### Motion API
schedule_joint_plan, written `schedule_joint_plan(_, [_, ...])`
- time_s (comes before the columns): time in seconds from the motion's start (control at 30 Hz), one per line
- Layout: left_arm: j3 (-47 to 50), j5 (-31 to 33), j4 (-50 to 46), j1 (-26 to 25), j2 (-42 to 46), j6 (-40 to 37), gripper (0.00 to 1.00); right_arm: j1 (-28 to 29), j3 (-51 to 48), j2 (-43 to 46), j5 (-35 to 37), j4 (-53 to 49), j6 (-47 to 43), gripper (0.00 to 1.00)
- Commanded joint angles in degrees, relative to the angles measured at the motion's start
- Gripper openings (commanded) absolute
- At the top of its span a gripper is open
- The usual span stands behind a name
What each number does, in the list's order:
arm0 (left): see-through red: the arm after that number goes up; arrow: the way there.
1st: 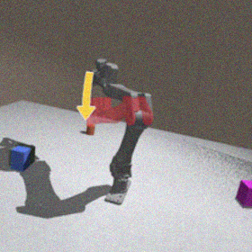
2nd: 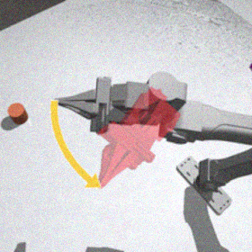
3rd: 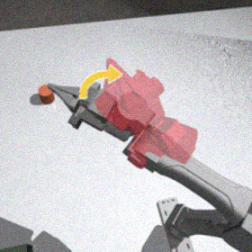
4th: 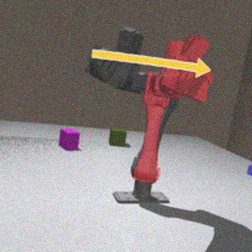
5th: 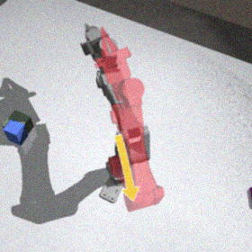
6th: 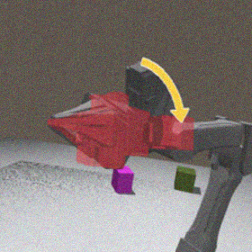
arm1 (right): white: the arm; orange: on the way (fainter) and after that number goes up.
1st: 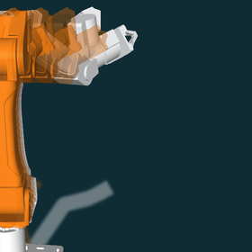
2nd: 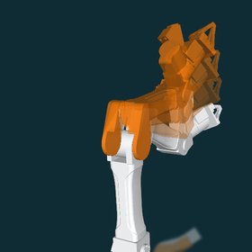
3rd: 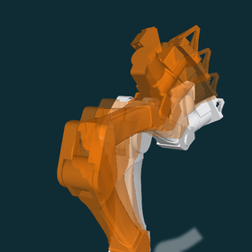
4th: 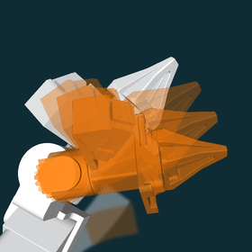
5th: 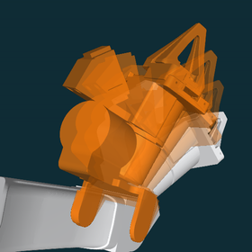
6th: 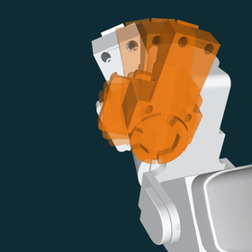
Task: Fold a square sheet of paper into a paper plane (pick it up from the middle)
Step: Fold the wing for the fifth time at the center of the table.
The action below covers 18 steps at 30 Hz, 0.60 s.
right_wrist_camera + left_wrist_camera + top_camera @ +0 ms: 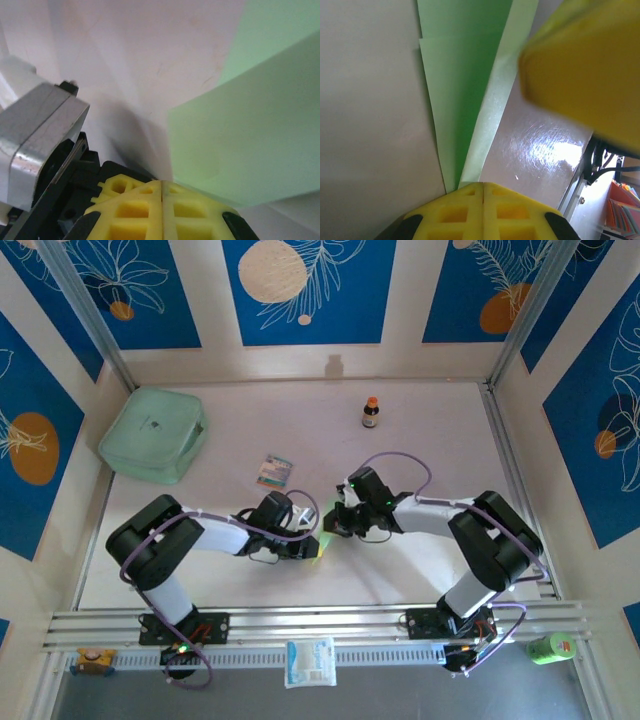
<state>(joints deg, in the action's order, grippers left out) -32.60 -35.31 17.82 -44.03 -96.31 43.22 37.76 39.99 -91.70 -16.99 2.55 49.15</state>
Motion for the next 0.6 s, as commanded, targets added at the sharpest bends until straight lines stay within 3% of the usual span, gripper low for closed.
schedule_joint_plan(0.0, [2.12, 1.70, -4.81, -0.71, -0.64, 0.35, 0.00, 1.17, -1.52, -2.40, -1.24, 1.64, 0.85, 0.06])
schedule_joint_plan(0.57, [2.74, 1.19, -3.59, -0.71, -0.54, 0.72, 0.00, -4.15, -5.88, -4.06, 0.65, 4.83, 1.27, 0.06])
